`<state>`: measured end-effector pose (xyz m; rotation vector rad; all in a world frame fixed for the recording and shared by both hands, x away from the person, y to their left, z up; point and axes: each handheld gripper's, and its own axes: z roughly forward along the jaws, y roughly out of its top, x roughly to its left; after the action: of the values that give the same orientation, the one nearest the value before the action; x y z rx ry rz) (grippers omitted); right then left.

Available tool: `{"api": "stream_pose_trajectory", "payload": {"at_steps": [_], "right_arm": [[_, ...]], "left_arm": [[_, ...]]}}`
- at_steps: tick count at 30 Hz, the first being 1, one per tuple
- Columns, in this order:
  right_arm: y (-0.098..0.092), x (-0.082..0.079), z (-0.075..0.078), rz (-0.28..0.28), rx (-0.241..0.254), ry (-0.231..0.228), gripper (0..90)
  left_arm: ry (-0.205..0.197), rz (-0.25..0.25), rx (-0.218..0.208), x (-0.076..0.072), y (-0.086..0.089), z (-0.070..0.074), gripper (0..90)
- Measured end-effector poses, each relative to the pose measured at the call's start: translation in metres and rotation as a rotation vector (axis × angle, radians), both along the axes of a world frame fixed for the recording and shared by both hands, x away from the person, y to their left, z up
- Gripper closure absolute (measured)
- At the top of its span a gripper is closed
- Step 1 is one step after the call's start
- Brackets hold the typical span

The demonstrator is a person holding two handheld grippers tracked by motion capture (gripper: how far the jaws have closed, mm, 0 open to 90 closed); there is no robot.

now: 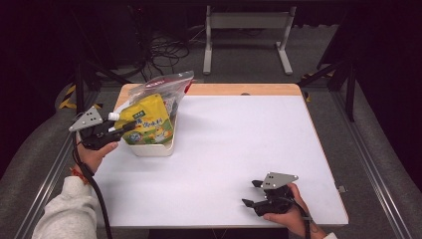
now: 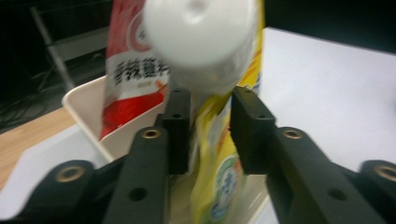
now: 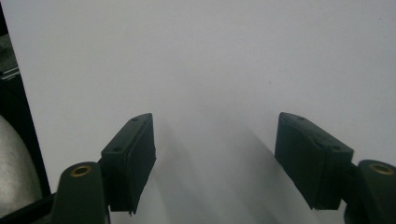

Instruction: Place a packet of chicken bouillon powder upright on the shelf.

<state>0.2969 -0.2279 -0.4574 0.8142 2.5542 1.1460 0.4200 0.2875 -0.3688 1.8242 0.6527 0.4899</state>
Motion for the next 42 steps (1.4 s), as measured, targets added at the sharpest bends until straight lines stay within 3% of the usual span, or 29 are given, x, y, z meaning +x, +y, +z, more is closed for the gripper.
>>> {"api": "stream_pose_trajectory", "payload": {"at_steps": [2,4,7,9,12,14,18,25,30,35,37,41,42], "right_arm": [[0.001,0.000,0.000,0.005,0.000,0.004,28.0],[0.002,0.000,-0.001,0.015,-0.003,0.002,27.8],[0.003,-0.001,-0.001,0.019,-0.004,0.003,27.7],[0.002,-0.001,-0.001,0.018,-0.005,0.003,27.7],[0.003,-0.001,-0.001,0.019,-0.006,0.004,27.8],[0.003,0.000,-0.002,0.019,-0.008,0.007,27.7],[0.004,-0.001,-0.002,0.026,-0.010,0.011,27.7],[0.005,-0.001,-0.002,0.031,-0.012,0.009,27.7],[0.006,0.000,0.000,0.043,-0.010,0.005,27.2],[0.008,-0.002,0.002,0.052,-0.009,-0.007,26.9],[0.007,-0.001,0.003,0.048,-0.007,-0.014,26.9],[0.007,-0.001,0.005,0.044,-0.015,-0.032,26.4],[0.007,0.000,0.006,0.040,-0.016,-0.034,26.2]], "left_arm": [[-0.006,0.004,-0.006,0.000,-0.001,0.000,70.1],[-0.010,0.007,-0.046,0.000,-0.001,0.000,69.2],[-0.021,0.057,-0.100,0.001,0.000,0.001,53.6],[-0.026,0.043,-0.133,0.002,0.000,0.002,57.0],[-0.036,0.018,-0.149,0.001,-0.001,0.004,69.0],[-0.032,0.013,-0.132,0.001,-0.002,0.005,74.4],[-0.014,0.024,-0.075,0.003,-0.005,0.003,74.9],[-0.010,0.047,-0.042,0.003,-0.008,-0.002,75.1],[0.006,0.069,-0.054,0.004,-0.006,-0.010,75.3],[0.003,0.117,-0.037,0.000,-0.008,-0.012,74.8],[0.008,0.117,-0.029,-0.002,-0.009,-0.014,68.7],[0.007,0.159,-0.081,-0.007,-0.009,-0.018,49.0],[0.010,0.174,-0.068,-0.009,-0.008,-0.017,45.5]]}}
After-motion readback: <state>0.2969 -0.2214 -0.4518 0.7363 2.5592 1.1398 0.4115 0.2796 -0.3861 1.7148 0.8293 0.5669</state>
